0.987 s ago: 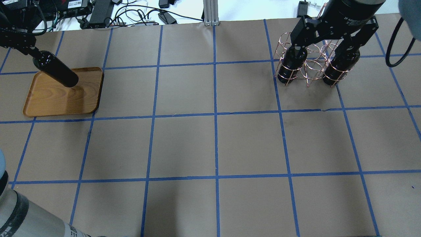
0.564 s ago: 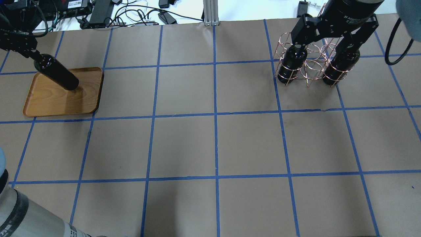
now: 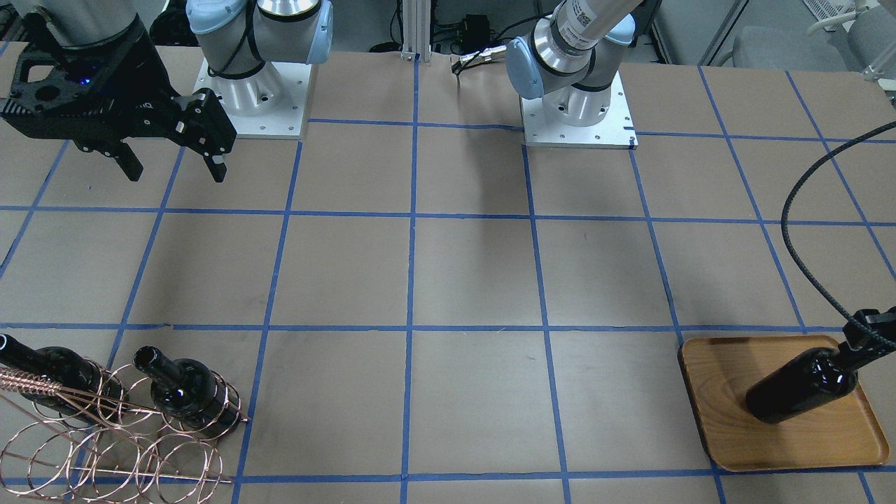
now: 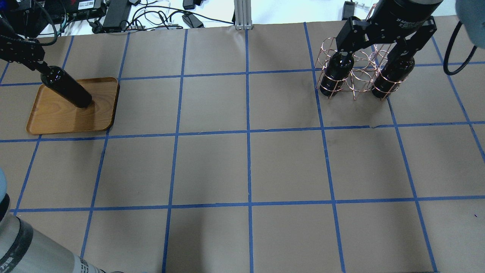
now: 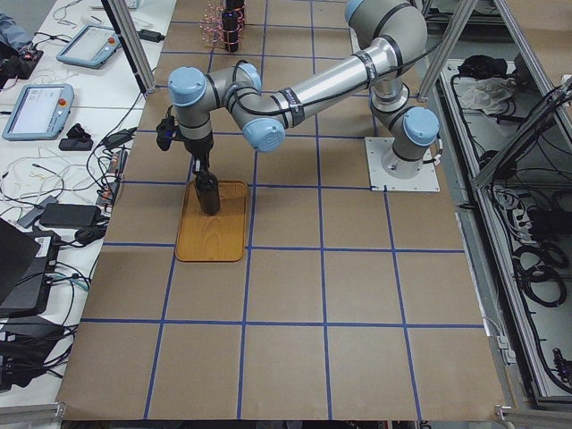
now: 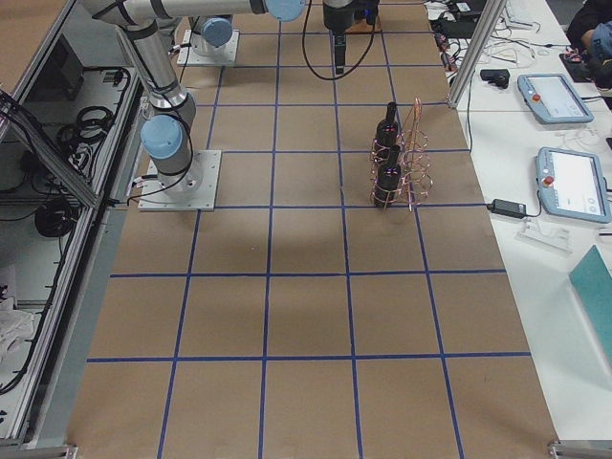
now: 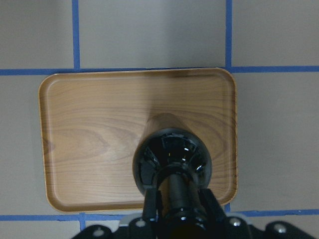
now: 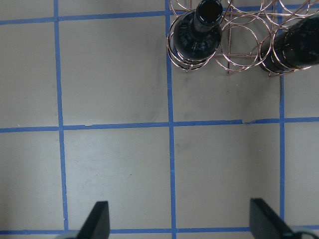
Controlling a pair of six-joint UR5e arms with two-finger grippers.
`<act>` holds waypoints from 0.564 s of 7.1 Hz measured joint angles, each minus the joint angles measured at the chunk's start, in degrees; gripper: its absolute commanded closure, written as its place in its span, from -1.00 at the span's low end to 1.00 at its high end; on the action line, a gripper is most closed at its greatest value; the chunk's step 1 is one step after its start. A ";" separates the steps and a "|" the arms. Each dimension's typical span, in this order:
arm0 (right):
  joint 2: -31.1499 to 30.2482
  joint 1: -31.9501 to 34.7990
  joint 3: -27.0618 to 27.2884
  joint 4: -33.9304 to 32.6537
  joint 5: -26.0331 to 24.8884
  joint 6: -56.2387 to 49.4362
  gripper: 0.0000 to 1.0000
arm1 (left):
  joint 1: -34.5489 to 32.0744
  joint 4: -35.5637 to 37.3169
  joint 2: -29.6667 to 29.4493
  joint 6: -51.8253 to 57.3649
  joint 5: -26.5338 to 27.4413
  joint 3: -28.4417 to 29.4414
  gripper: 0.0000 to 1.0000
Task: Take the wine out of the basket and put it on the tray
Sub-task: 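Lower the bottle onto the wooden tray with the left gripper, then open the left gripper and raise it away from the tray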
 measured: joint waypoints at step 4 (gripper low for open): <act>0.07 -0.06 0.00 0.04 0.65 0.04 -1.00 | 0.01 0.03 0.13 -0.08 0.59 -0.57 -0.71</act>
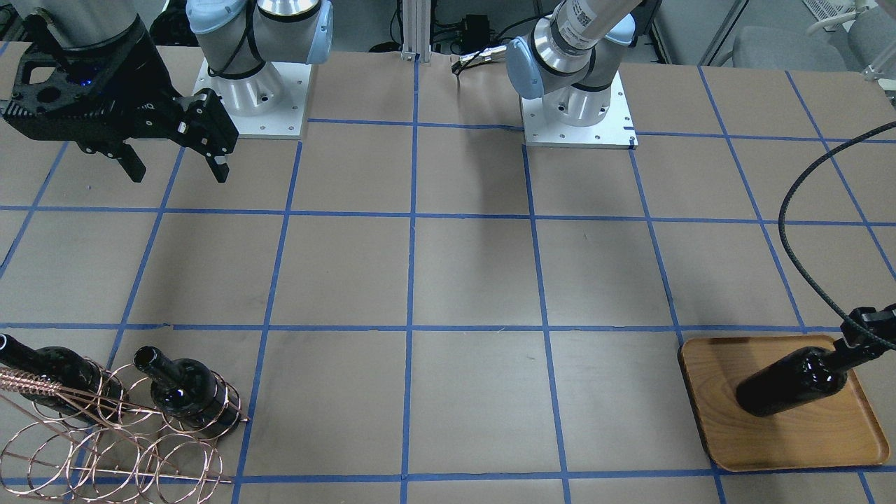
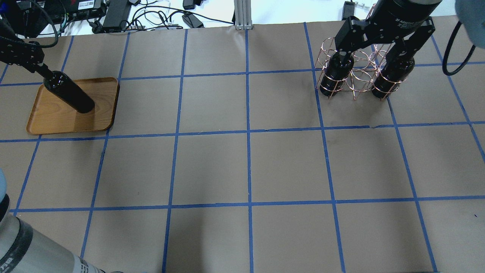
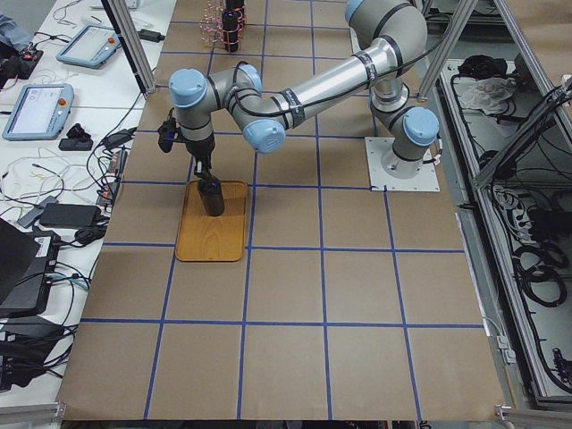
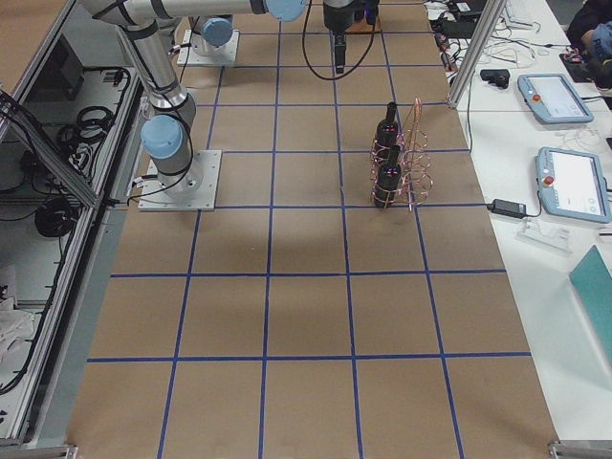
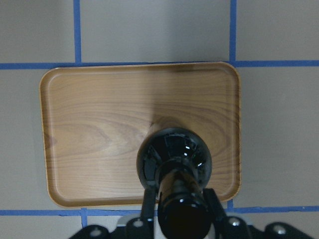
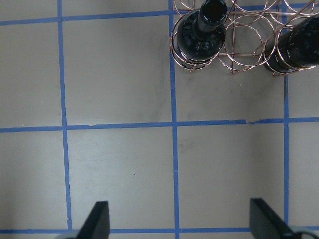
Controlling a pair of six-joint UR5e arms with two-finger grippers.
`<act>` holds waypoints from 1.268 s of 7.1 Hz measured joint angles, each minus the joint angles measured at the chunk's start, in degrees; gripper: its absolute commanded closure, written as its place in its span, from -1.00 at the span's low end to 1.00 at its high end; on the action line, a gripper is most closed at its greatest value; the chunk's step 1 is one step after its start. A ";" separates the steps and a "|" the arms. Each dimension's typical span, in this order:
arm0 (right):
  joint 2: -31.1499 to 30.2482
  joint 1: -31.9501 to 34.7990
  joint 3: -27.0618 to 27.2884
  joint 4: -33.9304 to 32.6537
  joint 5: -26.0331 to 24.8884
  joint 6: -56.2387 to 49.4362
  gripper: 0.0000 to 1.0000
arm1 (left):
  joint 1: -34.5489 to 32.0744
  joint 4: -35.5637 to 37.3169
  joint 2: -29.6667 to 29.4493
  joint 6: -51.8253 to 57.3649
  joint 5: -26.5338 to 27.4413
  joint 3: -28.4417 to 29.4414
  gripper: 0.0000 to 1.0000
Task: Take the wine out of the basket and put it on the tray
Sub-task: 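Open the left gripper and raise it away from the tray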
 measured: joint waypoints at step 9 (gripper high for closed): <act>-0.24 0.32 -0.08 5.49 -0.91 -0.16 -1.00 | -24.38 -11.61 15.71 -29.52 3.46 -5.21 -0.89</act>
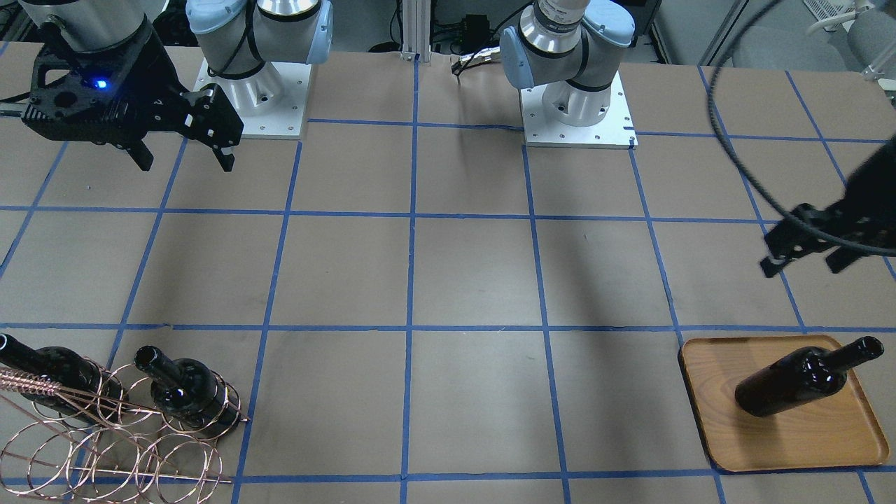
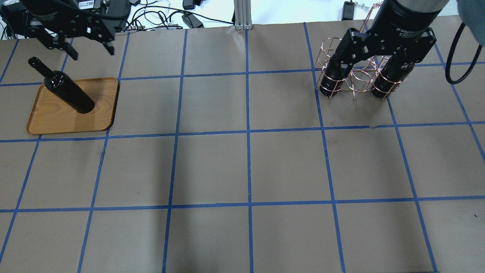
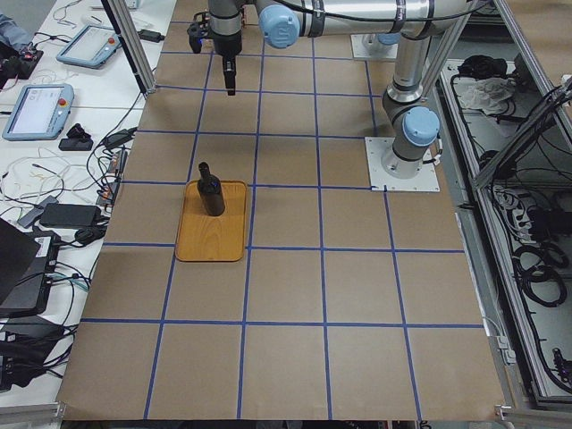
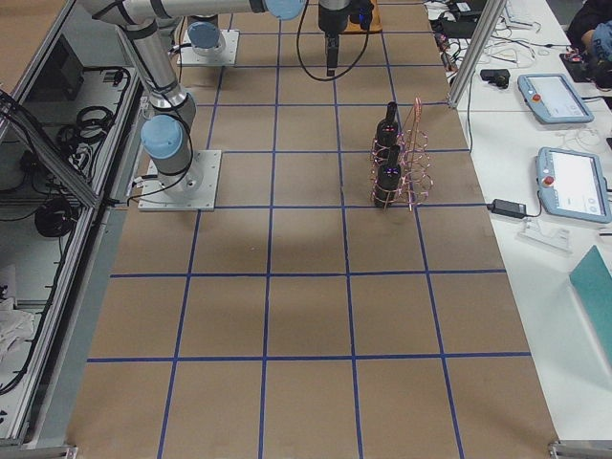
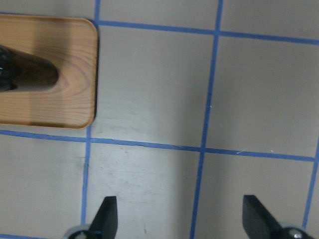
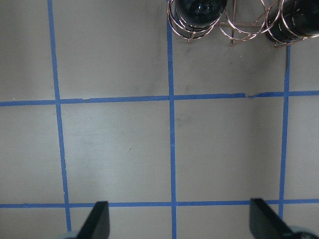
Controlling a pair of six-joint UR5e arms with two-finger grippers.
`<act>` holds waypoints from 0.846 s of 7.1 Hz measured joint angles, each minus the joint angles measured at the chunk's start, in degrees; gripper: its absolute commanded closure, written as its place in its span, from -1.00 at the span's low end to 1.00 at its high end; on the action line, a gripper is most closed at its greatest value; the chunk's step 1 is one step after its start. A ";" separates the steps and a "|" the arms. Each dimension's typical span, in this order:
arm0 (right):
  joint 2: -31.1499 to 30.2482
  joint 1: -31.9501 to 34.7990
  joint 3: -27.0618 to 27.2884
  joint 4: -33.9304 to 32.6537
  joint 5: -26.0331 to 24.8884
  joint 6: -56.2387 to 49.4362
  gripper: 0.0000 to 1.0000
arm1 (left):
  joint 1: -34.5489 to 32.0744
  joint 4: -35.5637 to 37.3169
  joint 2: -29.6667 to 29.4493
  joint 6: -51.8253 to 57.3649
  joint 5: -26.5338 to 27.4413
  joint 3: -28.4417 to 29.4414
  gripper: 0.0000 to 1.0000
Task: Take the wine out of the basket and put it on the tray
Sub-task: 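Open the left gripper and raise it away from the tray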
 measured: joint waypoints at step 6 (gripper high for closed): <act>0.62 2.11 0.12 -0.06 -3.30 0.73 -1.00 | -7.71 0.10 5.74 -6.18 0.56 -5.19 -1.00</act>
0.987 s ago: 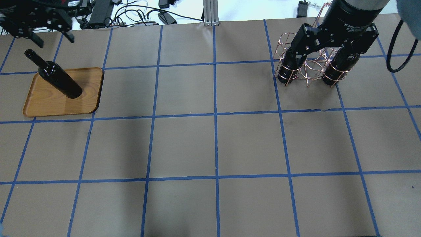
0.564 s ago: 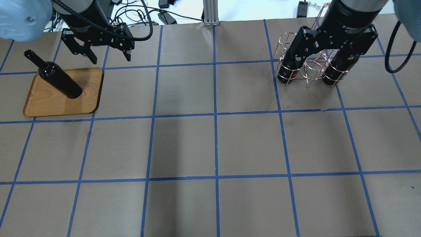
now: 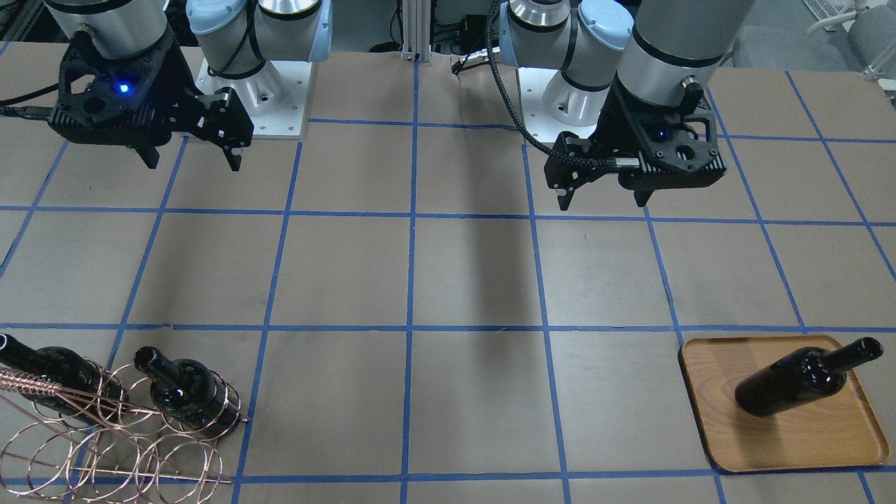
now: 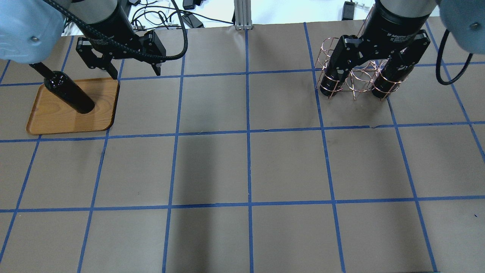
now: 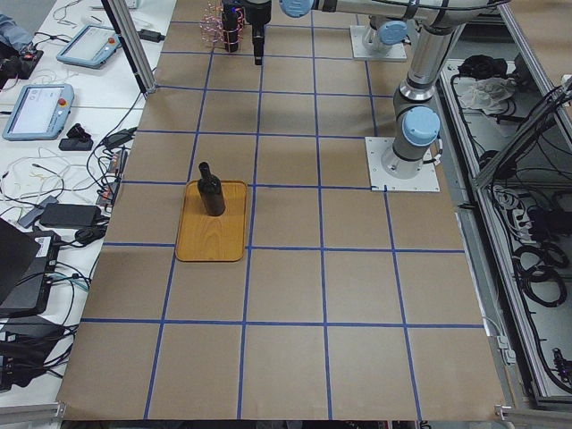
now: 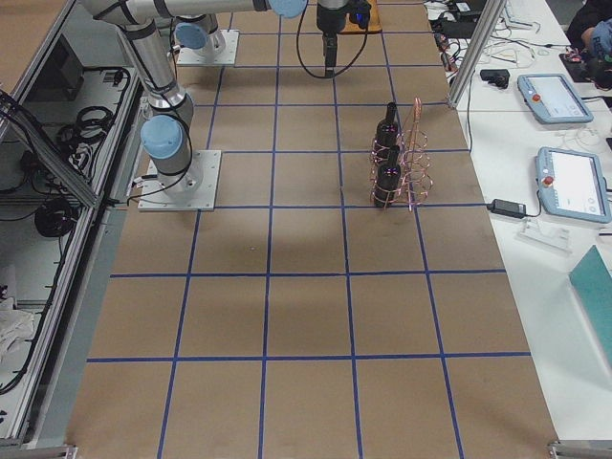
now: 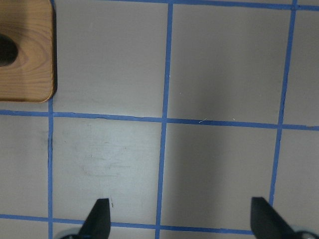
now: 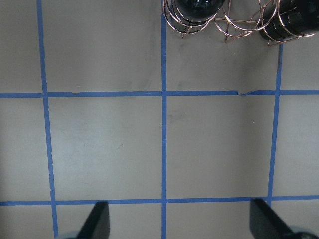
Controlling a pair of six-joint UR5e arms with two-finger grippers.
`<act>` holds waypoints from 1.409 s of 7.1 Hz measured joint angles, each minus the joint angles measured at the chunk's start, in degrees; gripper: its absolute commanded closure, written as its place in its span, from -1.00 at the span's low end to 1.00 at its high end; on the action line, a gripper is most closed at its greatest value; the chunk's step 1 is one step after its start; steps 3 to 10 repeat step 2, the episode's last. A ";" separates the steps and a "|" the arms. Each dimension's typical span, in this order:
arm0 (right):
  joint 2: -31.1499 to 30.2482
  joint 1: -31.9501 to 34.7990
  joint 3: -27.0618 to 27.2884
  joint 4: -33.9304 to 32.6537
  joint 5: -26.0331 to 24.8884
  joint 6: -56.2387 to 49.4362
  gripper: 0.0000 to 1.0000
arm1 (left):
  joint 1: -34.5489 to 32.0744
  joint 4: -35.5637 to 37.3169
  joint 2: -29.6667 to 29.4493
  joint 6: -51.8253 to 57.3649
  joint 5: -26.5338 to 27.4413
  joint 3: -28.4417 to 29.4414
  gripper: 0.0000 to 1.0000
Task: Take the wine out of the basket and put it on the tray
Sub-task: 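Open the left gripper and raise it away from the tray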
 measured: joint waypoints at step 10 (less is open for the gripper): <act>0.05 0.00 0.04 -0.15 0.01 0.04 -1.00 | -0.06 -0.23 1.60 -0.01 0.05 -1.25 -1.00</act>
